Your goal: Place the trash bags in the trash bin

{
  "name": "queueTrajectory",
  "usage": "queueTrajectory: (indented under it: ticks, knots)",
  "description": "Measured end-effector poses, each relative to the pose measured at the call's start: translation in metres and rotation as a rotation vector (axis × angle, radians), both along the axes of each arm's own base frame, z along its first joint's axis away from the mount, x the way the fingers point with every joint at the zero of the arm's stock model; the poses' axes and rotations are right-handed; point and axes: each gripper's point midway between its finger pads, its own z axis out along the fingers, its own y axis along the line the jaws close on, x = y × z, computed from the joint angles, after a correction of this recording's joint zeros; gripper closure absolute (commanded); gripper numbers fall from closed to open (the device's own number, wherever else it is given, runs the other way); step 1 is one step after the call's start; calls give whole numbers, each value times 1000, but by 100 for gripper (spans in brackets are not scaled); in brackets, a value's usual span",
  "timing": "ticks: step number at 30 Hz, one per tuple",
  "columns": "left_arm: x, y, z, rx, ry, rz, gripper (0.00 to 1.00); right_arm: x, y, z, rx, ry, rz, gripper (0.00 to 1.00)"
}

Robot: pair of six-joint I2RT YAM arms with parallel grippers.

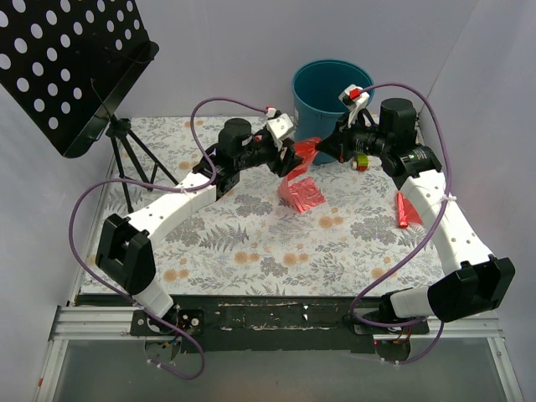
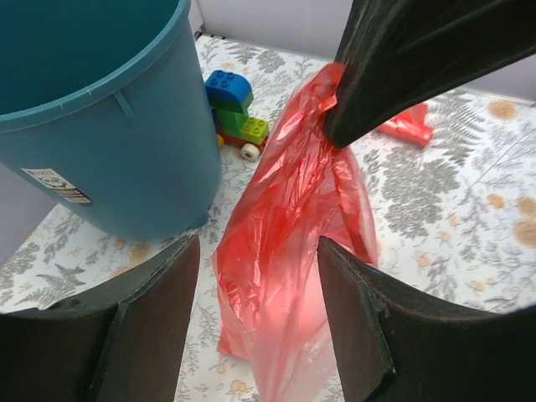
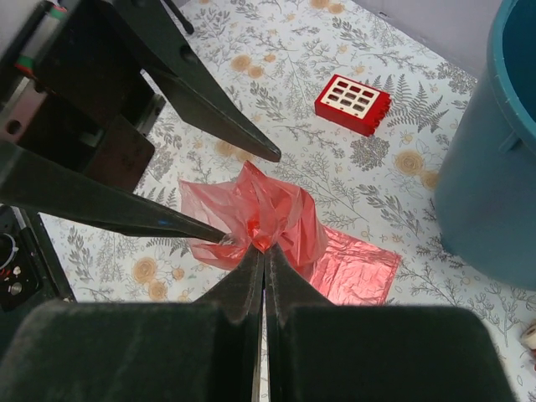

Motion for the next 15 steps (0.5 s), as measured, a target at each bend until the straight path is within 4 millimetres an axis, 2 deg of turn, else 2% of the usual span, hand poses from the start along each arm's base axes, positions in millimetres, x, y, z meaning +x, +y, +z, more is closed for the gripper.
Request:
queueTrajectory:
  ticks: [4, 7, 10, 11, 13, 15]
  knots:
    - [12, -1, -15, 60, -49, 34, 43, 0, 1, 1, 5, -2, 2, 99]
    - [29, 4, -31, 117, -72, 111, 48, 0, 1, 1, 7, 0, 1, 99]
    - [49, 15, -48, 184, -87, 214, 70, 0, 1, 1, 9, 6, -2, 99]
    - [55, 20, -54, 204, -90, 243, 75, 0, 1, 1, 11, 10, -5, 99]
    - [64, 30, -62, 241, -91, 294, 98, 1, 0, 1, 12, 14, -15, 99]
    - [69, 38, -64, 254, -86, 321, 100, 3, -2, -1, 9, 20, -29, 99]
